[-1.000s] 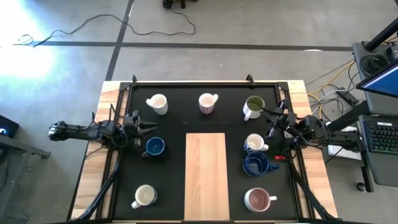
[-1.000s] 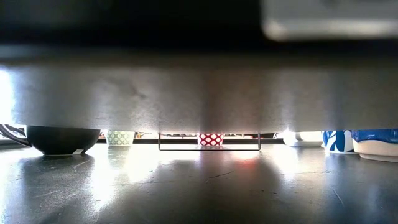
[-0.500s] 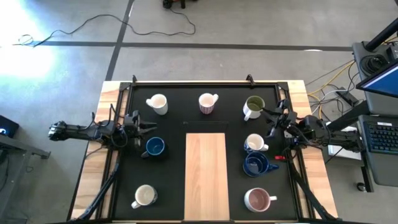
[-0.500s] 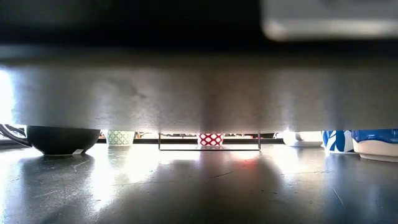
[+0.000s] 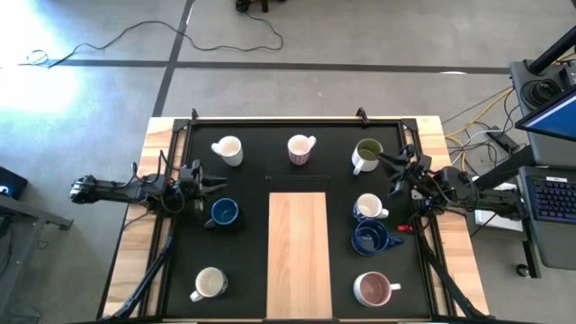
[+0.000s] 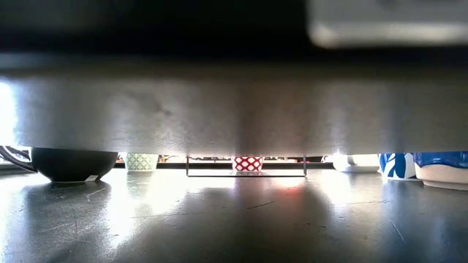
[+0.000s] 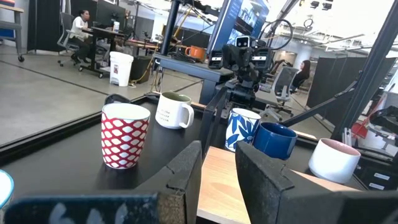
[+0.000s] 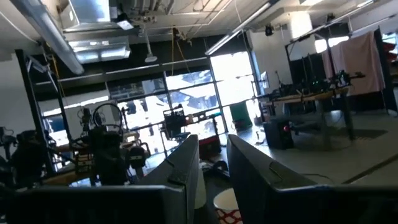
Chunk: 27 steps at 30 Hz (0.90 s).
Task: Place coffee mugs
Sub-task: Put the light green mug on the shelf
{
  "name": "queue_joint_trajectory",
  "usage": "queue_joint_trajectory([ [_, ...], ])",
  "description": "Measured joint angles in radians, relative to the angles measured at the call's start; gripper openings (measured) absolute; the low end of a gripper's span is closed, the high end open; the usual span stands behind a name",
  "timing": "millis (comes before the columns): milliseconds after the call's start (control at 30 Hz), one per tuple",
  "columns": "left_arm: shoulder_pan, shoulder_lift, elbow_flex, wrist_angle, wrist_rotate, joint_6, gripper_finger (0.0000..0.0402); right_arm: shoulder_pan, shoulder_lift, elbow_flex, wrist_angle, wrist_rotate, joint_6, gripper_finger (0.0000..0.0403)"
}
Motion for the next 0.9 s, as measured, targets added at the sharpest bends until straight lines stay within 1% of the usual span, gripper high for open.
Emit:
queue_joint_trajectory([
  [200,0.0,0.0,0.0,0.0,0.0,0.0,0.0082,0.0,0.0,0.0,0.042,0.003,0.008,0.0075],
  [233,0.0,0.0,0.0,0.0,0.0,0.0,0.0082,0.0,0.0,0.0,0.04,0.016,0.007,0.0075],
  [300,0.0,0.0,0.0,0.0,0.0,0.0,0.0082,0.0,0.009,0.0,0.038,0.083,0.008,0.0075],
  [400,0.0,0.0,0.0,0.0,0.0,0.0,0.0082,0.0,0.038,0.0,0.033,0.236,0.037,0.0075],
  [467,0.0,0.0,0.0,0.0,0.0,0.0,0.0082,-0.001,0.061,0.0,0.034,0.29,0.085,0.0075],
  [633,0.0,0.0,0.0,0.0,0.0,0.0,0.0082,0.0,0.127,0.0,0.035,0.289,0.197,0.0075],
  [767,0.0,0.0,0.0,0.0,0.0,0.0,0.0082,0.0,0.177,0.009,0.028,0.29,0.205,0.0075],
  [900,0.0,0.0,0.0,0.0,0.0,0.0,0.0082,0.0,0.236,0.071,0.021,0.291,0.237,0.0075],
])
